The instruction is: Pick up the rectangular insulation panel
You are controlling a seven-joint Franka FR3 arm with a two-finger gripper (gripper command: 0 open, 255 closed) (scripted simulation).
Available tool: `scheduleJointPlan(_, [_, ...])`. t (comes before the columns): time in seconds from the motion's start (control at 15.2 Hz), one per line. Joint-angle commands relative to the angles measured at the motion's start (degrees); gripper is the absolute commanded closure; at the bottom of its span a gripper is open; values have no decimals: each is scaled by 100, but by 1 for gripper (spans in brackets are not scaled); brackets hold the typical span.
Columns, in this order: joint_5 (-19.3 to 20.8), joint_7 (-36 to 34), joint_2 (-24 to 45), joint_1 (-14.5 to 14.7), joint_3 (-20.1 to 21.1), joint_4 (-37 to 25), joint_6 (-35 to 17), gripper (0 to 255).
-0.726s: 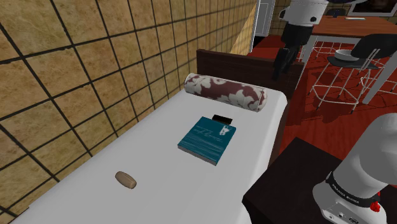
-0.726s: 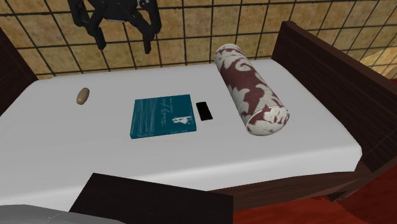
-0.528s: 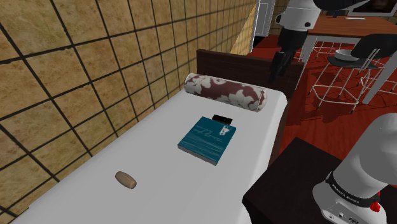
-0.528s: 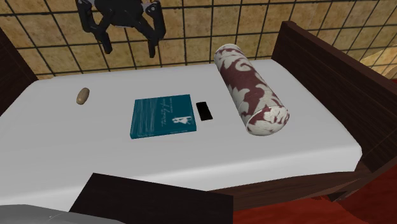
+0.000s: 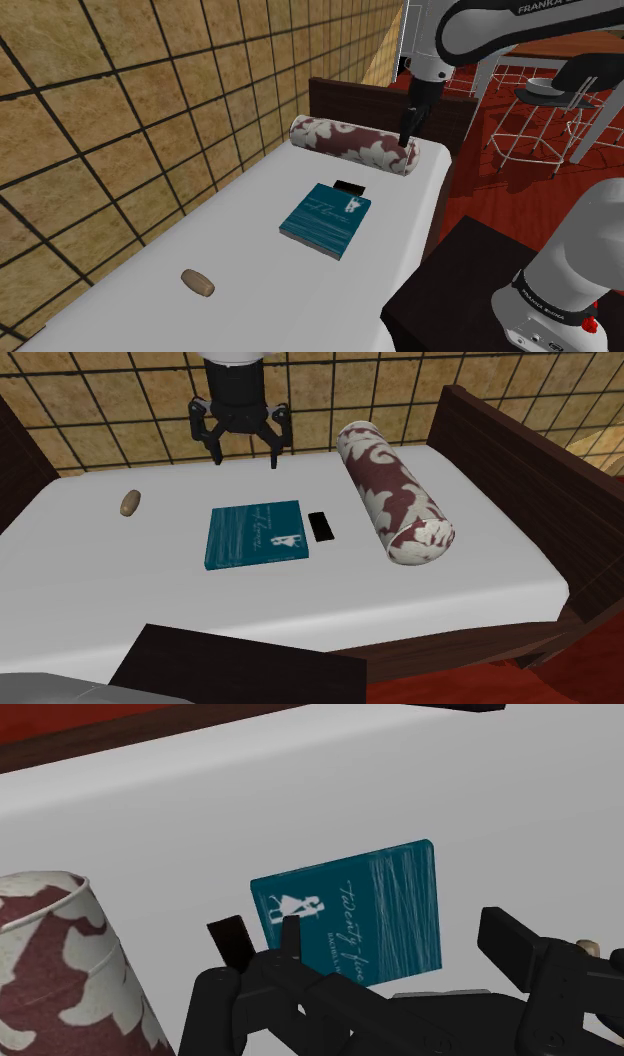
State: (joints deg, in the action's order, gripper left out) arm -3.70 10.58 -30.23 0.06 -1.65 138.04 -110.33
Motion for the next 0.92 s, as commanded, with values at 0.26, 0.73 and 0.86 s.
scheduleJointPlan(0.26, [21, 348, 1141, -28, -159, -102, -1003, 0])
scheduleJointPlan(0.73, [-76, 772, 2634, -53, -311, -587, -1954, 0])
scheduleJointPlan(0.86, [-127, 896, 3077, -69, -338, -795, -2171, 0])
